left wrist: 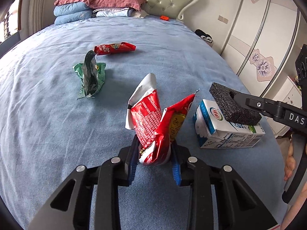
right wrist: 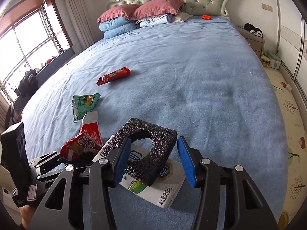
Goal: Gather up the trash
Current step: 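Grasp the red chip bag with the left tool while the right tool grasps the black sponge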
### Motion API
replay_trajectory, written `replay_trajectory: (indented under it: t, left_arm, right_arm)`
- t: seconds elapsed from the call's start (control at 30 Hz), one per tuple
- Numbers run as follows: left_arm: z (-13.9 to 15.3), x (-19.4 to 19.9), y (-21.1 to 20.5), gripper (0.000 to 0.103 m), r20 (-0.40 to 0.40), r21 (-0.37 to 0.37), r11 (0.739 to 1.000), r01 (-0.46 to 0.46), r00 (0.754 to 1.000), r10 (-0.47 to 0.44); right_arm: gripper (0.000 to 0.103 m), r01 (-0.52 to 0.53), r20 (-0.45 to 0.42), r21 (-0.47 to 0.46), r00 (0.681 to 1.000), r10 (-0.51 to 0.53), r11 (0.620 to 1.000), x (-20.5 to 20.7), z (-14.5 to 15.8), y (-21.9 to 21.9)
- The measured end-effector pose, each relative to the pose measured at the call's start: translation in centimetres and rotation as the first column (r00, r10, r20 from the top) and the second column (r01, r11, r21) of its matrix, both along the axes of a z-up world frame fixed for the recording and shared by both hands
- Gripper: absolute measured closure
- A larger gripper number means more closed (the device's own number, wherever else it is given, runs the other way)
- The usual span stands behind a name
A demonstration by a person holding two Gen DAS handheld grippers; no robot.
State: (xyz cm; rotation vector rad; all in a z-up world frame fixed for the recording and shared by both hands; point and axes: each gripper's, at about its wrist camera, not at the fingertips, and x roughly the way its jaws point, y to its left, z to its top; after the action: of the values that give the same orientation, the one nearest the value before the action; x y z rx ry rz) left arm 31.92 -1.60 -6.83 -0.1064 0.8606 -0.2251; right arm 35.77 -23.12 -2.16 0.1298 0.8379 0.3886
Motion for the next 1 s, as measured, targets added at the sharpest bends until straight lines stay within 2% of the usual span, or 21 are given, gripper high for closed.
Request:
replay_trajectory:
  t: [0.07, 0.17, 0.33, 0.67, 1.0]
  left_arm:
    - [0.1, -0.2, 0.0, 0.074, 0.006, -0.004, 1.0, 0.003, 1.0, -0.003]
    - [0.2, -0.3, 0.1, 0.076, 0.012, -0.019, 1.0, 0.01, 1.0, -0.01]
    - [0.4, -0.7, 0.3, 0.078, 0.022, -0.044, 0.999, 0.02, 1.0, -0.019]
    - [1.3, -2.5, 1.2, 0.08, 0.071, -0.088, 0.996, 0.018, 0.997, -0.012]
    - [2.6, -4.2, 0.6, 0.081, 0.114, -0.091, 0.996, 0.018, 0.993, -0.007]
  right_arm:
    - [0.058, -0.009, -0.002, -0.029, 1.0, 0.009, 1.0, 0.0, -0.4, 0.6]
    - [0.075, -0.037, 0.007, -0.048, 0.999, 0.037, 0.998, -0.2, -0.6, 1.3]
    - [0.076, -0.038, 0.047, -0.082, 0.998, 0.042, 0.996, -1.0, -0.4, 1.7]
    - [0.076, -0.047, 0.073, -0.028, 0.996, 0.048, 0.999, -2.8, -0.1, 0.7]
    - [0.076, -0.071, 0.103, 0.009, 0.992, 0.07, 0.997, -5.1, 1.1, -0.1]
